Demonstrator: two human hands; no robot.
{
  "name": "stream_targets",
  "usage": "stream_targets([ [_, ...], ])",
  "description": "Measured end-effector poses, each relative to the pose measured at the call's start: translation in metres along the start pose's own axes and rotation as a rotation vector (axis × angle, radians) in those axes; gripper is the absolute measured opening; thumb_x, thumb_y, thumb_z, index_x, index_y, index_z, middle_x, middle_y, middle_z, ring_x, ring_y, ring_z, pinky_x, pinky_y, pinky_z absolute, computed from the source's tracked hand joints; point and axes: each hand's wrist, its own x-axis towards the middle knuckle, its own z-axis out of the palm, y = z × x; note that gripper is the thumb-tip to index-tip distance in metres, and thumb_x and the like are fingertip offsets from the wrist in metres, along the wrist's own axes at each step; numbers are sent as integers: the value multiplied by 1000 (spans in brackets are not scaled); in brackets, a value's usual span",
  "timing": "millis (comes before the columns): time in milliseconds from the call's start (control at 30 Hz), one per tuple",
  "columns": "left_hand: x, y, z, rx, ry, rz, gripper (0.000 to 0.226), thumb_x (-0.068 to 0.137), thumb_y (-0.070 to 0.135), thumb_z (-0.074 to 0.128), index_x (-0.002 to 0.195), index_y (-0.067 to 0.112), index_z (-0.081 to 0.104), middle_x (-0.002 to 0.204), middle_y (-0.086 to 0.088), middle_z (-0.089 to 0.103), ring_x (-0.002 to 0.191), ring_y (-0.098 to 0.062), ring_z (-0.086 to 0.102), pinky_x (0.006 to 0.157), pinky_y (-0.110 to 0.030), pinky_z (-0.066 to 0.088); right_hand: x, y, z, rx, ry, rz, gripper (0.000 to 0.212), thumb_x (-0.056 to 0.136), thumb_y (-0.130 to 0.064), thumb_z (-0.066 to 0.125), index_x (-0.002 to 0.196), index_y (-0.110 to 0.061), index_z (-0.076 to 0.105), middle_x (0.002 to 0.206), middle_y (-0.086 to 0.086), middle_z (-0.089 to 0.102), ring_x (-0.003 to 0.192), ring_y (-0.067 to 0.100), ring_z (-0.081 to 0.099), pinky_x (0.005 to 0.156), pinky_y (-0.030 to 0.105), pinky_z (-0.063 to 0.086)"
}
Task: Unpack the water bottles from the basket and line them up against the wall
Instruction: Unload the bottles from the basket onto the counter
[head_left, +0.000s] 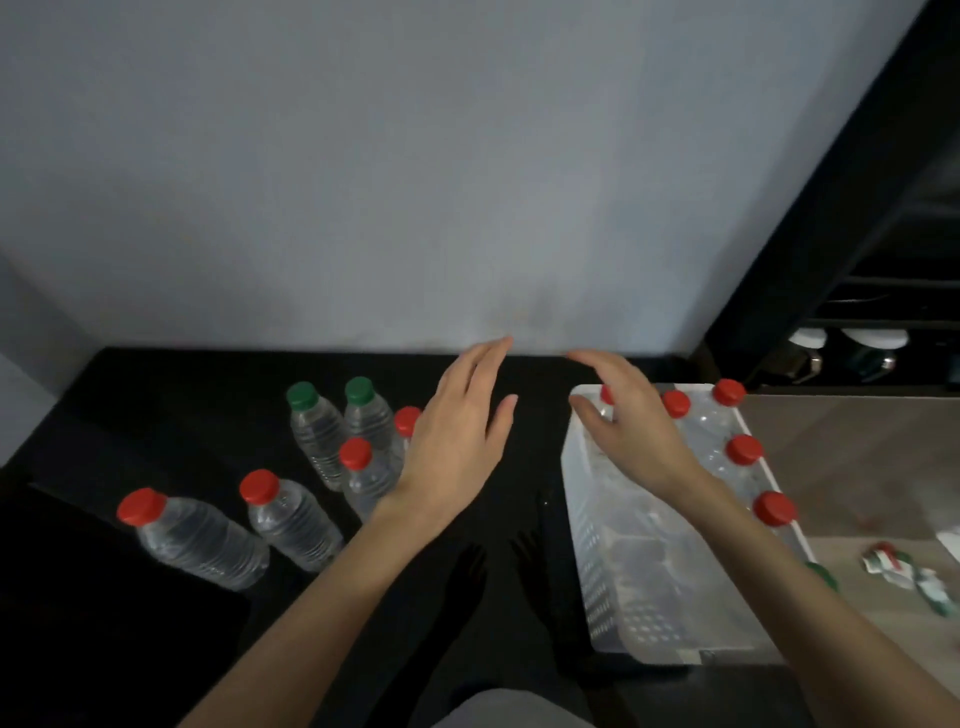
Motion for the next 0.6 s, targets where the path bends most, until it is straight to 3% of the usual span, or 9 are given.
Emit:
stream_targets([
  [100, 20, 21, 36, -107, -108, -12, 66, 95, 32, 54, 150, 22, 21, 150, 1, 33, 137, -12, 34, 104, -28, 37, -11, 26, -32, -86, 26, 146, 48, 93, -18, 60, 139, -25, 45, 144, -1, 45, 131, 18, 44, 107, 30, 38],
  [200, 37, 33, 80, -201, -295, -111, 81, 90, 38, 62, 152, 23, 11, 153, -1, 31, 139, -15, 32, 108, -36, 35, -13, 47, -44, -162, -93, 287, 58, 91, -15, 63, 143, -22, 39, 153, 3, 33, 135, 21, 41, 106, 29, 36],
  [300, 47, 34, 124, -220, -444, -230, 95, 80, 42, 73, 151, 25, 12, 149, -3, 39, 136, -19, 38, 107, -43, 39, -6, 70, -44, -171, -197, 333, 60, 90, -11, 63, 143, -19, 38, 149, 10, 37, 130, 25, 45, 104, 29, 37],
  [433, 49, 33, 161, -228, -384, -267, 78, 69, 29, 82, 132, 26, 37, 119, 3, 56, 111, -16, 56, 91, -39, 52, -8, 94, -41, -185, -229, 326, 39, 88, -8, 63, 123, -17, 50, 124, 11, 58, 107, 25, 56, 88, 28, 43],
  [600, 40, 34, 179, -121, -341, -247, 83, 65, 26, 86, 130, 23, 34, 125, -3, 51, 115, -17, 52, 91, -31, 49, -11, 108, -43, -167, -305, 260, 27, 91, -12, 64, 113, -17, 49, 113, 6, 61, 101, 23, 57, 84, 27, 45],
])
